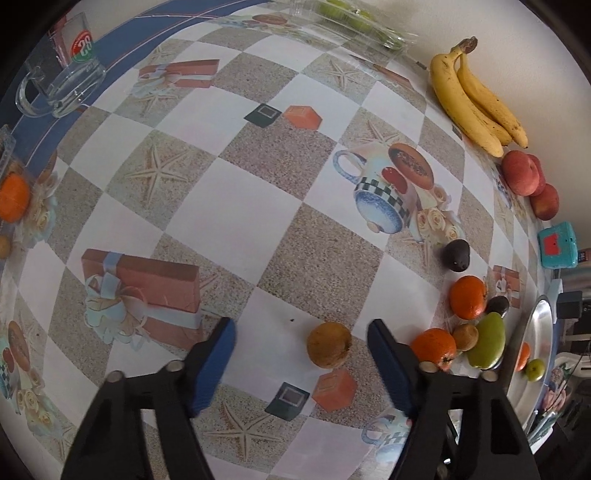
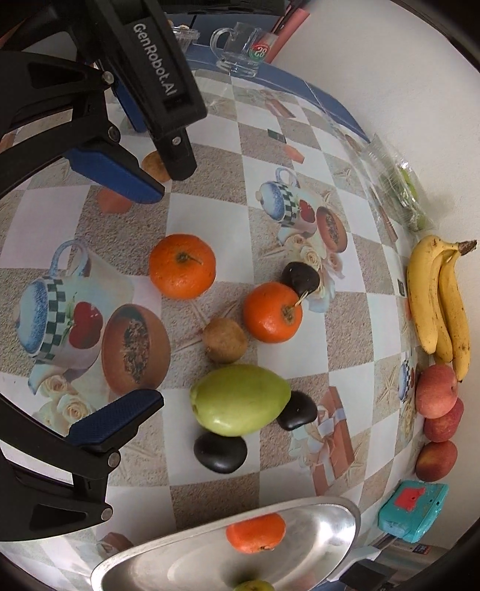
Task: Organize fruits
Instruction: 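Grasp the kiwi with the left gripper while the right gripper grasps an orange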
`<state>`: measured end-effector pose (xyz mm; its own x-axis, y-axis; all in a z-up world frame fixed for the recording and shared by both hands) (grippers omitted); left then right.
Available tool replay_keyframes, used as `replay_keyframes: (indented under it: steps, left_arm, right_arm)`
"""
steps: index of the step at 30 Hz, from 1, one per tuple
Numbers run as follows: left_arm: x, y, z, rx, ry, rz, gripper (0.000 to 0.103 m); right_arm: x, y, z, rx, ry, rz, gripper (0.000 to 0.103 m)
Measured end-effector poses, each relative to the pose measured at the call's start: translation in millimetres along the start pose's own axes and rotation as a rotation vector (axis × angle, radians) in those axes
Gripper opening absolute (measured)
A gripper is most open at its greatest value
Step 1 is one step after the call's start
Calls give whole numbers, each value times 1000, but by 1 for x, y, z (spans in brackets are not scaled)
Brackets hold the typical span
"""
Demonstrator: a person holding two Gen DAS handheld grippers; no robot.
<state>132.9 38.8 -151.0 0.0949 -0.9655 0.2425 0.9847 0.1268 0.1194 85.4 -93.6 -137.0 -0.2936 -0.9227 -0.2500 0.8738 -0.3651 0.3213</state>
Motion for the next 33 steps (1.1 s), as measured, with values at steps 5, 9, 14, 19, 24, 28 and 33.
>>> replay_keyframes:
  steps: [5,9,14,19,24,28,33]
  left_arm:
    - [8,-1,0,-9,-32,-9,51]
    - [14,-1,-2,-23,-61,-8,45]
    - [16,-1,-4,-27,-69,-3,37]
    - [17,-5,-4,-40,-91,0,32]
    - [17,-5,-4,-43,-98,15,29]
    - [19,-3,-6,-42,-102,23,29]
    - [17,-3,-5,-41,-102,41,28]
  right_arm:
    - [-6,4,-1,21,15,20,83]
    - [-7,7,-2,30,16,27,69]
    - [-11,10,-4,38,37,36,60]
    - [-15,10,-5,39,50,45,53]
    - [-15,10,-5,41,56,48,48]
    - [-13,11,-4,42,57,44,44]
    - [-14,10,-3,43,73,40,39]
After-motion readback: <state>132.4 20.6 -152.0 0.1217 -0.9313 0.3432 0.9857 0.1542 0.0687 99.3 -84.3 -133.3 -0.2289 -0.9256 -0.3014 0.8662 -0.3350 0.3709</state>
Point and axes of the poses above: each gripper's, at about its wrist camera, not at the fingertips, and z roughly against the way its jaws point, x to its right, y to its top, the point moved 9 cm from there along -z, roughly the way its jaws point, and after that the axes turned 1 degree about z, right-handed, at the moved point
